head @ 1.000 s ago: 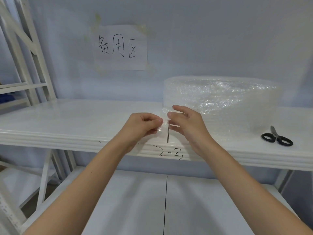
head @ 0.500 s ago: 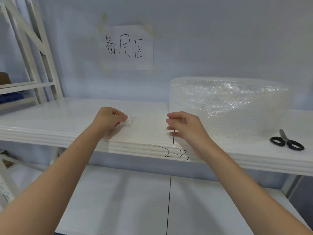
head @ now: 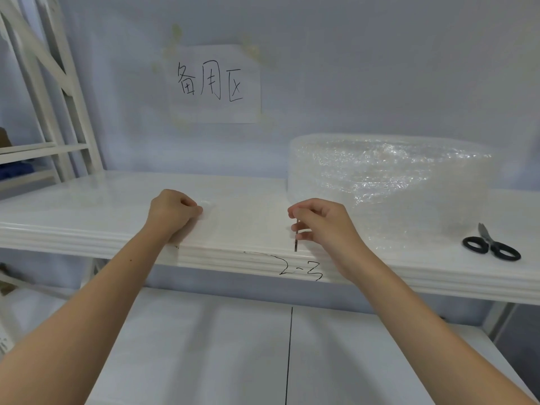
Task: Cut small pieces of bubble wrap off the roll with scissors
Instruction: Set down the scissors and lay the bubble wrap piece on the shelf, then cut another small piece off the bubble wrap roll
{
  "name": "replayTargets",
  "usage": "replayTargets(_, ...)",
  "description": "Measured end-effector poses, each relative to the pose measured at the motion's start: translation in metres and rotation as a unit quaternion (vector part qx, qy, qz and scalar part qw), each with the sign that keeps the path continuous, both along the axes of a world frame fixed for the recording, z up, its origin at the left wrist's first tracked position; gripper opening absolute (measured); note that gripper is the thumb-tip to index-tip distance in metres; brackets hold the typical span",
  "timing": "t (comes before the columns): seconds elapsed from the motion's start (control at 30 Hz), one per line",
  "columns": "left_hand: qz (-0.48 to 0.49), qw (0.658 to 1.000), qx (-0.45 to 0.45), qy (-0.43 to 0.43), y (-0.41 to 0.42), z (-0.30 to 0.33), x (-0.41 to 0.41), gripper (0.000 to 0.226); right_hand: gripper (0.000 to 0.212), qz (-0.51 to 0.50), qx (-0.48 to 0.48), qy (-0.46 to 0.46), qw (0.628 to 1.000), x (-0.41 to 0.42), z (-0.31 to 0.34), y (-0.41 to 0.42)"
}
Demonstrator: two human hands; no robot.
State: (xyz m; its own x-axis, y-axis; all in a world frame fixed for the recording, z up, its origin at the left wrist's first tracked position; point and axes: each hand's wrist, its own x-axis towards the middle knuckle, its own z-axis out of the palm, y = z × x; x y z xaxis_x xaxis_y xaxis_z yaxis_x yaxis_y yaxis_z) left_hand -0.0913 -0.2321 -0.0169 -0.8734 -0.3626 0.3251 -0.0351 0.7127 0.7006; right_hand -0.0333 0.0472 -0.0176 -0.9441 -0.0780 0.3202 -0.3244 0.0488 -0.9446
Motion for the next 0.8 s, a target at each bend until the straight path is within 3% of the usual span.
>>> replayTargets(0.43, -0.031, 0.995, 0.023, 0.087, 0.02, 0.018, 0.014, 0.016, 0.016, -0.035, -0.01, 0.005, 0.999, 0.018, 0.004, 0.012)
replayTargets(0.53, -0.078, 0.99, 0.017, 0.116, 0.052, 0.02, 0.024, 0.013, 0.022, -0.109, -0.008, 0.012, 0.994, 0.028, 0.007, 0.028)
replayTargets(0.63, -0.186, 0.976, 0.039, 0.103, 0.097, 0.013, 0.035, 0.011, 0.034, -0.207, 0.006, 0.05, 0.977, 0.038, 0.011, 0.058)
replayTargets(0.8, -0.337, 0.937, 0.086, 0.034, 0.161, 0.001, 0.053, 0.021, 0.041, -0.407, 0.136, 0.09, 0.899, 0.054, 0.013, 0.136)
